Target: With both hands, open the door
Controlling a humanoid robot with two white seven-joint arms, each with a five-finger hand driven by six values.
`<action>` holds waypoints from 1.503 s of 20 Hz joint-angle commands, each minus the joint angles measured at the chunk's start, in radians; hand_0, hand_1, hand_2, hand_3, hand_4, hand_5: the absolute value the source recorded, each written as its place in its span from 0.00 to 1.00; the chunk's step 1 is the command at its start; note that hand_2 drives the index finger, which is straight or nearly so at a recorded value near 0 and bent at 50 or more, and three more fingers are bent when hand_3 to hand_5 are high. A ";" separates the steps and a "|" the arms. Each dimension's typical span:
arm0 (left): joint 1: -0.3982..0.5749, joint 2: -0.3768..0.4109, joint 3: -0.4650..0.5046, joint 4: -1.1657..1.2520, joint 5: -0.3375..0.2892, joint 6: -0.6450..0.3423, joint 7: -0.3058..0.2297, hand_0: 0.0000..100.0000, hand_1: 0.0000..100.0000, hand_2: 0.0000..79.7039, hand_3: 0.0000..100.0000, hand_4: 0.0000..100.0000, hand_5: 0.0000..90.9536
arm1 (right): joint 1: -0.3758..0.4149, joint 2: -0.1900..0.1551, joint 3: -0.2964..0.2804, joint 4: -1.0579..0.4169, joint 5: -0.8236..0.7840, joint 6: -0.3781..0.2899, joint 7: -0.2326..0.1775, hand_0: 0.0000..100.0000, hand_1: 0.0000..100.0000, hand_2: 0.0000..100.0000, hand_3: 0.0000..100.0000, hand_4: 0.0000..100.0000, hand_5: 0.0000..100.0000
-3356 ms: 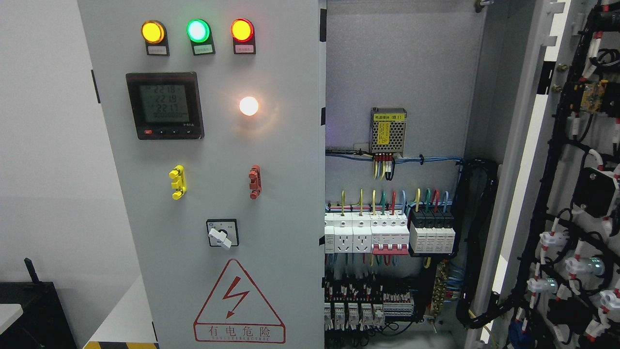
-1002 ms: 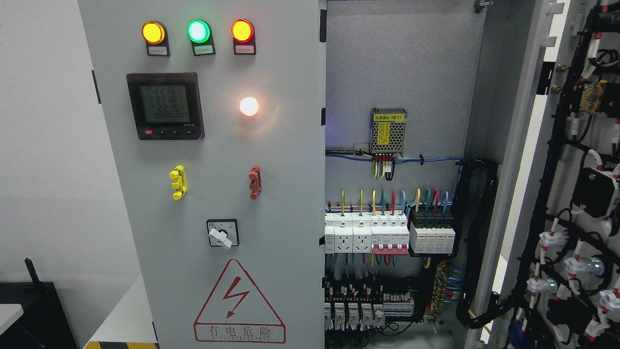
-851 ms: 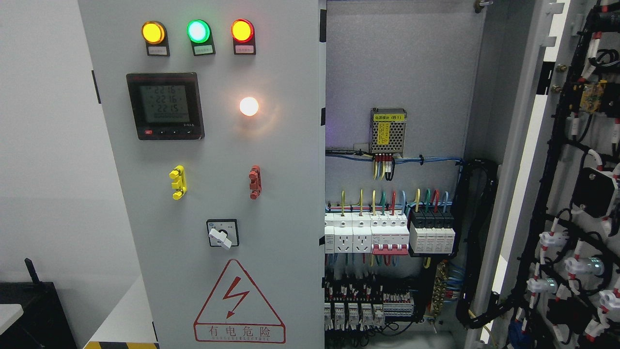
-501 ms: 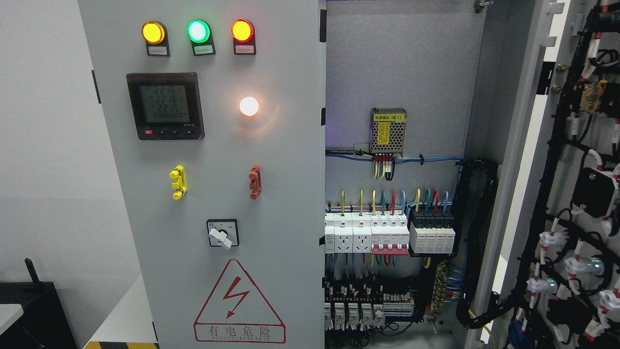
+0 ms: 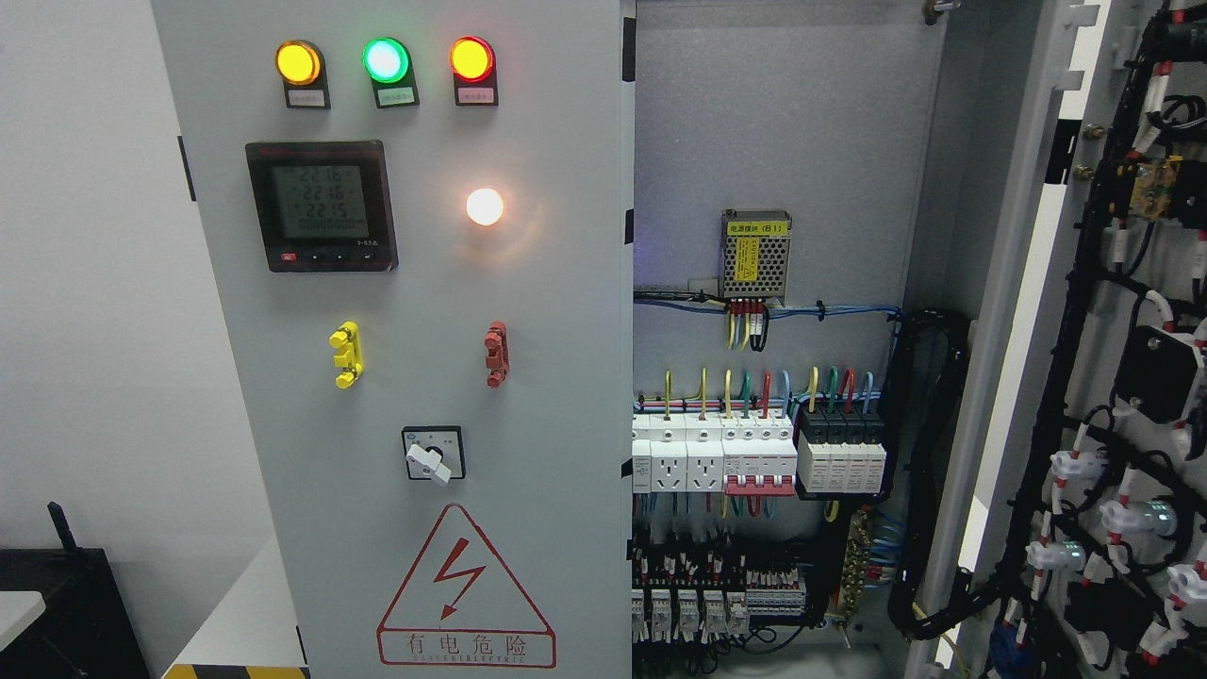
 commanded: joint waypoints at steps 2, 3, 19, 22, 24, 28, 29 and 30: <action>0.029 0.000 0.002 0.000 0.000 0.000 0.000 0.00 0.00 0.00 0.00 0.00 0.00 | -0.142 0.036 0.025 -0.075 -0.025 -0.014 -0.007 0.38 0.00 0.00 0.00 0.00 0.00; 0.029 0.000 0.001 0.000 0.000 0.000 0.000 0.00 0.00 0.00 0.00 0.00 0.00 | -0.165 0.049 0.008 -0.075 -0.026 -0.014 -0.007 0.38 0.00 0.00 0.00 0.00 0.00; 0.029 0.000 0.002 0.000 0.000 0.000 0.000 0.00 0.00 0.00 0.00 0.00 0.00 | -0.427 0.156 -0.090 -0.078 -0.087 -0.005 -0.012 0.38 0.00 0.00 0.00 0.00 0.00; 0.031 0.000 0.002 0.000 0.000 0.000 0.000 0.00 0.00 0.00 0.00 0.00 0.00 | -0.457 0.158 -0.089 -0.077 -0.087 0.035 -0.015 0.38 0.00 0.00 0.00 0.00 0.00; 0.029 0.000 0.001 0.000 0.000 0.000 0.000 0.00 0.00 0.00 0.00 0.00 0.00 | -0.484 0.162 -0.092 -0.074 -0.089 0.121 -0.015 0.38 0.00 0.00 0.00 0.00 0.00; 0.029 0.000 0.002 0.000 0.000 0.000 0.000 0.00 0.00 0.00 0.00 0.00 0.00 | -0.541 0.188 -0.092 -0.060 -0.089 0.178 -0.015 0.38 0.00 0.00 0.00 0.00 0.00; 0.029 0.000 0.001 -0.001 0.000 0.000 0.000 0.00 0.00 0.00 0.00 0.00 0.00 | -0.556 0.191 -0.093 -0.058 -0.089 0.193 -0.016 0.38 0.00 0.00 0.00 0.00 0.00; 0.029 0.000 0.001 0.000 0.000 0.000 0.000 0.00 0.00 0.00 0.00 0.00 0.00 | -0.569 0.197 -0.094 -0.055 -0.089 0.207 -0.016 0.38 0.00 0.00 0.00 0.00 0.00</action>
